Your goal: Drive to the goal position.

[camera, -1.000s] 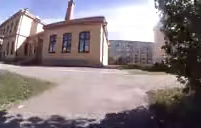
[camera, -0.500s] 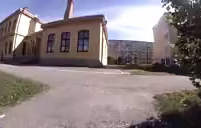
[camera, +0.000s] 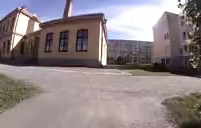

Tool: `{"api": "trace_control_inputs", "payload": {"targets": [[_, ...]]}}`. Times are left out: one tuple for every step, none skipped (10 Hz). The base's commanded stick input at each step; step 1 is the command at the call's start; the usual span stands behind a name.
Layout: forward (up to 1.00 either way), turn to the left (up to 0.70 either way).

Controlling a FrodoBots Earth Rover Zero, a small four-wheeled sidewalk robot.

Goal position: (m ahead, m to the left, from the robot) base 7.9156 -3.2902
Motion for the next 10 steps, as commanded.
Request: {"api": "trace_control_inputs", "payload": {"targets": [[0.7, 0.0], [0.7, 0.0], [0.72, -0.04], [0.8, -0.23], [0.85, -0.24], [0.85, -0.02], [0.85, 0.0], [0.85, 0.0], [0.85, 0.0], [0.85, 0.0]]}}
